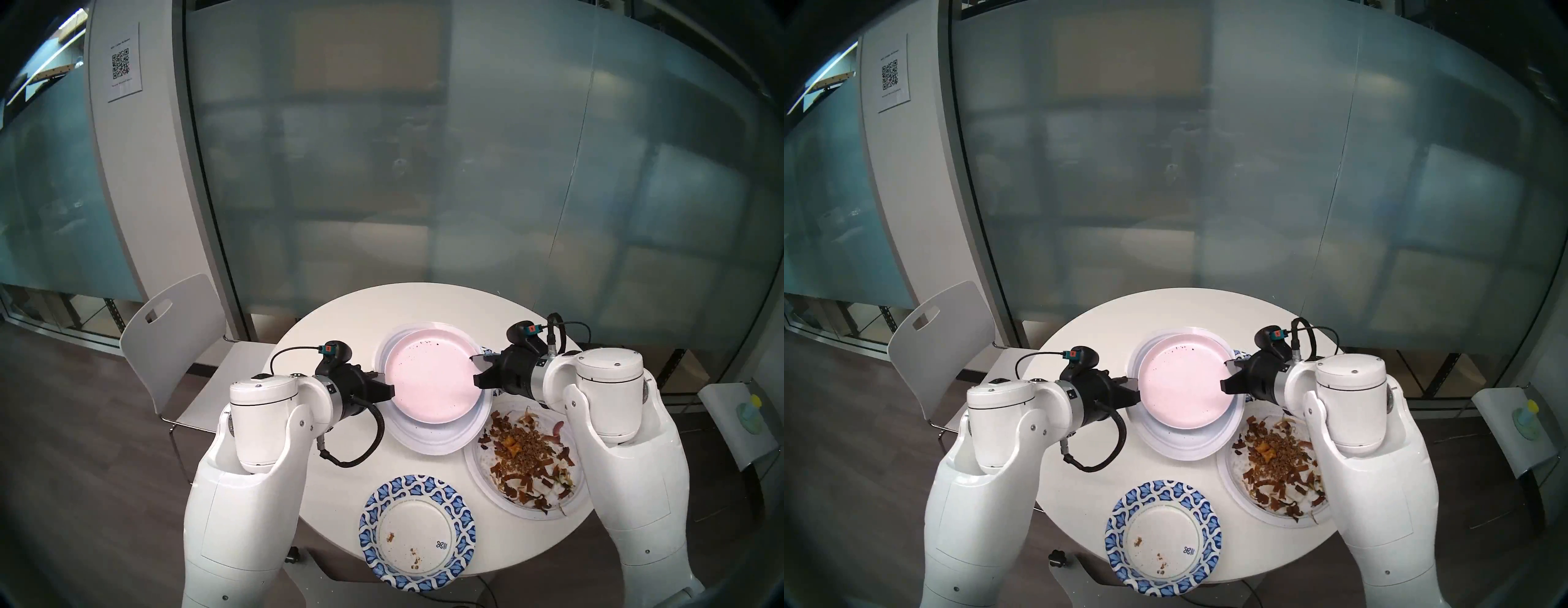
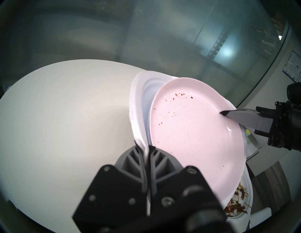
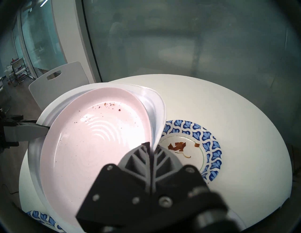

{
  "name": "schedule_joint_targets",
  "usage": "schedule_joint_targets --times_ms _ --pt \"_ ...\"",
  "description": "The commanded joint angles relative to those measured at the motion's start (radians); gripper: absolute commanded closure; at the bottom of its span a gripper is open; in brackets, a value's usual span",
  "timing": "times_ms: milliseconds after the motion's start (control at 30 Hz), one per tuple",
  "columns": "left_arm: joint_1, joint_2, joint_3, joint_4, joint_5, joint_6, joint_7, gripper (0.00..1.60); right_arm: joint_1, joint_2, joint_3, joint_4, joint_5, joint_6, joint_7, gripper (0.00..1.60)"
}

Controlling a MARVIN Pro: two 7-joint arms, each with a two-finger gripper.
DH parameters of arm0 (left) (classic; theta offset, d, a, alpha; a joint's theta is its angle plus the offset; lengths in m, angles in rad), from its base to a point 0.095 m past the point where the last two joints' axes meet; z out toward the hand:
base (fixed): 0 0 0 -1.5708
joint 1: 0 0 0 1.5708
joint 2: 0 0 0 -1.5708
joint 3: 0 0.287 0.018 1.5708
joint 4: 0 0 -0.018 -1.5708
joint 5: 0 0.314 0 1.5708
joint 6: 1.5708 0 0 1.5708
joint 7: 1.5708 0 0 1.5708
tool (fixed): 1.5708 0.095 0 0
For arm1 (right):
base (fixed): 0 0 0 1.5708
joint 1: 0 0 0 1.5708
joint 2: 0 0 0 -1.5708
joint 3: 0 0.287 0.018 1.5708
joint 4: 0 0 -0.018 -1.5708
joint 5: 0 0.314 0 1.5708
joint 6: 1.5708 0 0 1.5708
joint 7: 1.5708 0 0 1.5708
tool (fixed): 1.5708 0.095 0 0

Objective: Stack the plates into one stack

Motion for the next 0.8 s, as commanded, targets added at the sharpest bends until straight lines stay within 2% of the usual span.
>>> schedule_joint_targets --times_ms 0,33,100,133,233,333,367,433,467,533,633,667,700,767 --pt "-0.019 -0.010 0.119 -0.037 -0.047 -0.003 -0.011 1.60 -0.110 -0.003 0.038 -0.115 0.030 -0.003 0.019 1.60" --pt "-0.018 -0.005 0.143 -0.038 -0.050 -0.003 -0.012 1.60 -0.126 -0.003 0.053 -0.123 0.029 -0.003 0.018 1.60" --pt "-0.018 0.008 0.130 -0.038 -0.063 -0.003 -0.035 1.60 -0.112 -0.001 0.058 -0.107 0.030 -0.003 0.022 1.60" --pt "-0.022 0.014 0.177 -0.037 -0.058 -0.003 -0.012 1.60 -0.152 -0.002 0.075 -0.141 0.028 -0.003 0.016 1.60" --pt "-0.025 0.026 0.203 -0.038 -0.068 -0.003 -0.018 1.60 -0.183 -0.003 0.108 -0.158 0.027 -0.003 0.018 1.60" --pt "-0.038 0.046 0.260 -0.037 -0.075 -0.003 -0.001 1.60 -0.236 -0.013 0.155 -0.188 0.028 -0.003 0.018 1.60" --pt "-0.038 0.042 0.278 -0.038 -0.073 -0.003 0.009 1.60 -0.278 -0.015 0.177 -0.209 0.029 -0.003 0.015 1.60" --pt "-0.042 0.055 0.274 -0.038 -0.081 -0.003 0.002 1.60 -0.252 -0.023 0.182 -0.192 0.027 -0.003 0.018 1.60" --pt "-0.045 0.056 0.300 -0.036 -0.079 -0.003 0.016 1.60 -0.309 -0.023 0.206 -0.220 0.030 -0.003 0.015 1.60" --pt "-0.052 0.070 0.311 -0.032 -0.086 -0.003 0.017 1.60 -0.290 -0.037 0.223 -0.212 0.027 -0.003 0.020 1.60" --pt "-0.065 0.079 0.353 -0.026 -0.093 -0.003 0.031 1.60 -0.363 -0.048 0.271 -0.244 0.030 -0.003 0.019 1.60" --pt "-0.073 0.089 0.359 -0.024 -0.101 -0.003 0.029 1.60 -0.338 -0.058 0.277 -0.232 0.027 -0.003 0.024 1.60" --pt "-0.078 0.087 0.380 -0.022 -0.102 -0.003 0.037 1.60 -0.393 -0.058 0.298 -0.257 0.032 -0.003 0.022 1.60" --pt "-0.094 0.101 0.405 -0.017 -0.112 -0.003 0.040 1.60 -0.387 -0.071 0.314 -0.251 0.031 -0.003 0.026 1.60"
